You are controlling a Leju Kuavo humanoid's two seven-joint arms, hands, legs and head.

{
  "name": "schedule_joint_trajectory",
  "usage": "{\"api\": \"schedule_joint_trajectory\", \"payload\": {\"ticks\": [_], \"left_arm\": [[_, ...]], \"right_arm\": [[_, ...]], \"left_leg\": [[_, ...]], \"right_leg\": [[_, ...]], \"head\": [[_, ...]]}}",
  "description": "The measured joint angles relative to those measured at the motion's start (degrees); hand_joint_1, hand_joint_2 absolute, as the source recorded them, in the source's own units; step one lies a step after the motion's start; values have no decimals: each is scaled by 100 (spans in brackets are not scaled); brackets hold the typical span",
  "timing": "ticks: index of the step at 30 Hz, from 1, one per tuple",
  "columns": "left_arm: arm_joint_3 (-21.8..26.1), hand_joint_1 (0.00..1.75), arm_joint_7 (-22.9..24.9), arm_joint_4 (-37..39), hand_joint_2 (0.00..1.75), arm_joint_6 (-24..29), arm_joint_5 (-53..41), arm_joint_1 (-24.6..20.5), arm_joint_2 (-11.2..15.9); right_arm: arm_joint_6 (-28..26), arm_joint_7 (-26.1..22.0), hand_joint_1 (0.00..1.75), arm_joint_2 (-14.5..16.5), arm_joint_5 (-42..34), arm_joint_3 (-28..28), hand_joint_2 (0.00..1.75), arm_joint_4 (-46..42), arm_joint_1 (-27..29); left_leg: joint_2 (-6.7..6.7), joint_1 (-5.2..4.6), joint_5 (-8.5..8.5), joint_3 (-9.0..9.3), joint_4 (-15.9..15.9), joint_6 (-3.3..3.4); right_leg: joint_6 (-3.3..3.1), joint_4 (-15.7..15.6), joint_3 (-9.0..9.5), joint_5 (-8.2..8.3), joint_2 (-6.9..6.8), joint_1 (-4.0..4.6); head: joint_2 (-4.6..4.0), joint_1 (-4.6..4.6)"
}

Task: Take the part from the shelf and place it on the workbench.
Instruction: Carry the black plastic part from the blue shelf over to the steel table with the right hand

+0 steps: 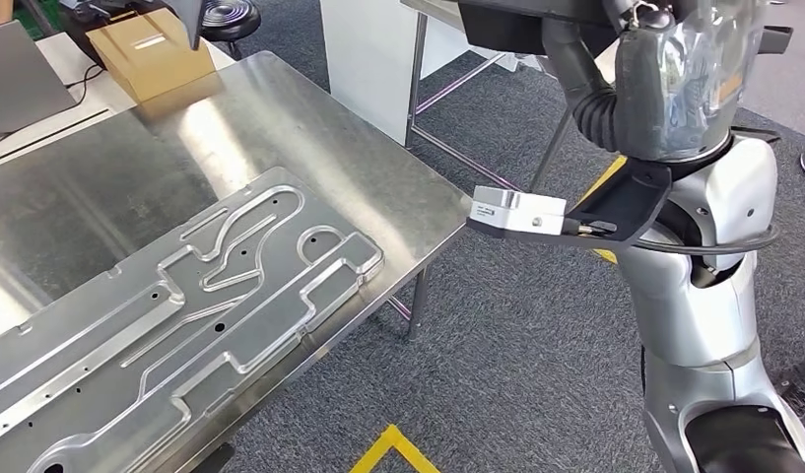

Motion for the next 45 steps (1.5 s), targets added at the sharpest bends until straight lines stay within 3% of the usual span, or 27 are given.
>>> {"api": "schedule_joint_trajectory", "payload": {"ticks": [1,2,5,7,9,11,13,15,16,17,18,20,22,23,25,27,30,31,32,34,36,38,40,42,44,45], "left_arm": [[0,0,-1,0,175,0,1,0,0],[0,0,-3,0,175,0,1,-1,0],[1,0,-9,0,175,0,4,-17,-1],[1,0,-11,0,175,0,8,-34,-1],[0,0,-10,1,175,-1,11,-33,0],[-1,0,-9,2,175,-4,12,-27,-1],[-4,0,22,2,175,-10,1,-34,-1],[-15,0,170,2,175,-14,-83,-36,2],[-33,0,317,2,175,-18,-162,-31,3],[-64,0,507,2,175,-31,-251,-26,5],[-103,0,734,2,175,-49,-339,-20,7],[-185,0,1277,3,175,-112,-490,-15,9],[-279,0,1922,4,175,-233,-675,-4,9],[-342,0,2230,5,175,-313,-787,15,9],[-494,0,2727,8,175,-516,-1036,78,9],[-676,0,3074,12,175,-756,-1278,131,9],[-942,0,3424,13,175,-1072,-1498,165,11],[-1010,0,3486,13,175,-1144,-1527,181,11],[-1064,0,3534,13,175,-1202,-1540,201,11],[-1124,0,3602,13,175,-1288,-1527,231,10],[-1143,0,3650,14,175,-1368,-1497,239,9],[-1144,0,3687,14,175,-1445,-1464,250,8],[-1143,0,3719,16,175,-1515,-1430,291,-2],[-1142,0,3745,19,175,-1570,-1399,331,-30],[-1141,0,3766,21,175,-1618,-1361,338,-75],[-1141,0,3775,22,175,-1636,-1343,337,-99]], "right_arm": [[-2,20,175,0,32,2,175,0,9],[-5,39,175,1,62,4,175,0,13],[-14,88,175,1,140,7,175,0,3],[-15,112,175,1,167,9,175,1,-7],[-15,126,175,6,177,18,175,2,-19],[-15,131,175,28,182,26,175,1,-37],[-15,132,175,52,186,32,175,2,-53],[-15,131,175,68,189,44,175,7,-54],[-14,130,175,82,189,54,175,11,-54],[-13,127,175,105,189,65,175,14,-56],[-11,124,175,139,189,75,175,17,-64],[-4,121,175,236,195,95,175,25,-116],[32,127,175,355,220,123,175,46,-209],[63,128,175,424,240,144,175,61,-250],[121,130,175,583,284,186,175,91,-307],[162,131,175,708,322,225,175,113,-353],[211,147,175,808,389,270,175,148,-383],[220,154,175,831,413,278,175,163,-380],[222,161,175,849,435,283,175,175,-378],[223,170,175,870,468,283,175,185,-380],[223,172,175,879,502,273,175,187,-385],[225,174,175,883,549,263,175,188,-378],[228,179,175,894,601,260,175,189,-362],[237,185,175,922,651,258,175,190,-355],[261,190,175,942,697,255,175,190,-345],[272,191,175,943,716,253,175,190,-333]], "left_leg": [[-13,4,-17,13,0,-2],[-38,12,-35,33,1,-11],[-148,46,-91,105,-1,-72],[-224,58,-103,100,-7,-120],[-297,67,-89,91,-39,-182],[-212,58,-157,61,45,-228],[-50,27,-430,-149,554,-234],[-2,5,-728,-504,1306,-232],[0,-2,-769,-619,1528,-230],[4,-6,-704,-632,1532,-227],[28,-10,-546,-530,1303,-222],[230,-41,-189,-146,501,-206],[380,-73,-52,73,28,-171],[366,-90,-70,77,-2,-153],[245,-77,-53,72,-8,-112],[132,-44,-37,74,-15,-69],[-58,-5,-30,72,-17,-43],[-130,3,-30,73,-16,-42],[-206,12,-30,76,-15,-43],[-356,39,-31,85,-14,-49],[-496,60,-28,69,-9,-84],[-620,76,-3,12,-13,-152],[-726,83,29,-27,-44,-228],[-533,39,-71,-85,90,-270],[-160,-2,-387,-330,681,-276],[-56,-3,-555,-504,1076,-277]], "right_leg": [[6,150,-144,36,-1,-11],[9,86,-178,176,0,-18],[7,-971,218,842,116,-28],[0,-1406,417,953,209,-16],[-27,-1465,457,905,164,-1],[-81,-1495,494,904,78,-9],[-143,-1514,544,887,-16,-5],[-190,-1511,577,859,-105,22],[-203,-1511,590,849,-148,32],[-208,-1509,603,838,-190,38],[-207,-1505,620,824,-232,40],[-176,-1476,656,779,-309,54],[-136,-1438,675,734,-372,82],[-120,-1432,682,721,-406,97],[-89,-1424,697,687,-470,89],[-41,-1204,616,510,-364,66],[-3,-157,141,10,-162,32],[3,115,4,-59,-151,23],[6,191,-48,-18,-145,17],[7,-301,148,344,-70,8],[2,-1052,479,681,224,-19],[1,-1388,626,725,421,-28],[-15,-1432,649,698,329,-38],[-67,-1473,689,709,188,-71],[-124,-1494,729,701,28,-67],[-142,-1493,739,692,-53,-53]], "head": [[0,14],[0,25],[0,52],[0,73],[0,77],[0,49],[1,-18],[1,-75],[1,-85],[1,-92],[0,-97],[0,-113],[0,-119],[0,-117],[0,-110],[0,-95],[0,-42],[1,-30],[1,-19],[1,4],[0,30],[0,43],[1,37],[1,-20],[1,-104],[0,-135]]}}
